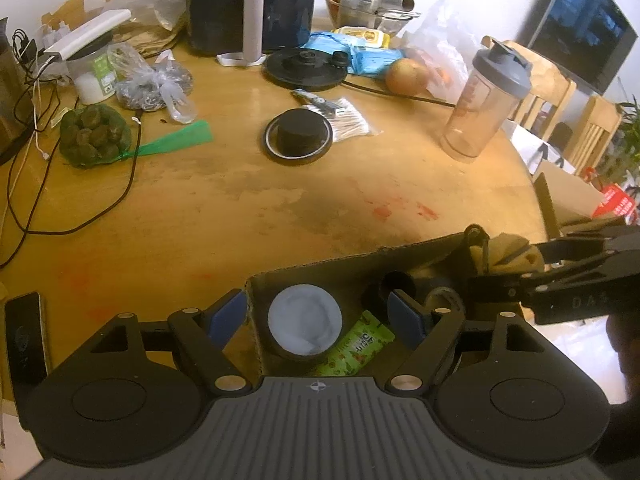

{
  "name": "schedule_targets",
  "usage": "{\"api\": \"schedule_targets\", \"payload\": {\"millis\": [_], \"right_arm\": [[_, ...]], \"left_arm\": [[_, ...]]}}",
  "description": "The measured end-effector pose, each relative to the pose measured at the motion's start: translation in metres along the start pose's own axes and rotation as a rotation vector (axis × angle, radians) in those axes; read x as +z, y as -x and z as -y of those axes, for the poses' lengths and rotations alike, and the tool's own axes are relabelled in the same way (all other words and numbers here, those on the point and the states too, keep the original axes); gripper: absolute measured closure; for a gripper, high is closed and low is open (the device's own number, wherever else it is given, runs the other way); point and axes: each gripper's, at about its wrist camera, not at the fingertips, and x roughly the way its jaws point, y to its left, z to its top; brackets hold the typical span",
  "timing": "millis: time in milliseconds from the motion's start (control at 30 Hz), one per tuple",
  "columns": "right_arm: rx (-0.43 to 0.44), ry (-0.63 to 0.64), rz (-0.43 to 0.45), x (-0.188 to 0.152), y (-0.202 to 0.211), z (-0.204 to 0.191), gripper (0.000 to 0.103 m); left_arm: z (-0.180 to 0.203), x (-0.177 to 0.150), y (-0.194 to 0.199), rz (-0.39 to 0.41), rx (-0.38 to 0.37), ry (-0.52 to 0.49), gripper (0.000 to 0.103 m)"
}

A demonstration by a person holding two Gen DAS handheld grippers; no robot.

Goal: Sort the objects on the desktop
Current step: 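Lower the yellow case into the cardboard box and open the right tool, then withdraw the open right tool from the box toward the table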

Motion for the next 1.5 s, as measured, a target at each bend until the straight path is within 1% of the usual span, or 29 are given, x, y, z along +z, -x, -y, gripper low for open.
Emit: {"api": "schedule_targets", "payload": {"millis": [267,400,467,533,600,1067,1333,1500], "right_arm": [[0.022,0.008,-0.023,0.006,-0.011,0.003,0.023],[0.012,-0.011,-0.007,0.011,-0.011,0.008,0.006],[0.006,-0.017,0.005,0.013,-0.009,0.012,0.004],[0.002,-0.026,0.005,0.015,-0.009,0.016,0.003],[-0.003,-0.039,0.003,0.015,-0.009,0.021,0.000],[-0.028,-0.070,0.012,0.011,-0.001,0.034,0.000],[-0.061,-0.065,0.025,0.015,0.006,0.035,0.000],[-0.075,-0.065,0.032,0.018,0.011,0.033,0.000]], "left_arm": [[-0.001,0.006,-0.003,-0.006,0.013,0.015,0.025],[0.001,0.008,-0.005,-0.010,0.019,0.022,0.025],[0.001,0.010,-0.007,-0.009,0.020,0.025,0.025],[0.002,0.012,-0.008,-0.008,0.024,0.028,0.025],[0.002,0.014,-0.009,-0.008,0.028,0.032,0.025],[0.004,0.022,-0.013,0.008,0.067,0.031,0.025],[0.003,0.024,-0.007,0.031,0.102,-0.011,0.025],[-0.004,0.024,-0.002,0.036,0.094,-0.022,0.025]]}}
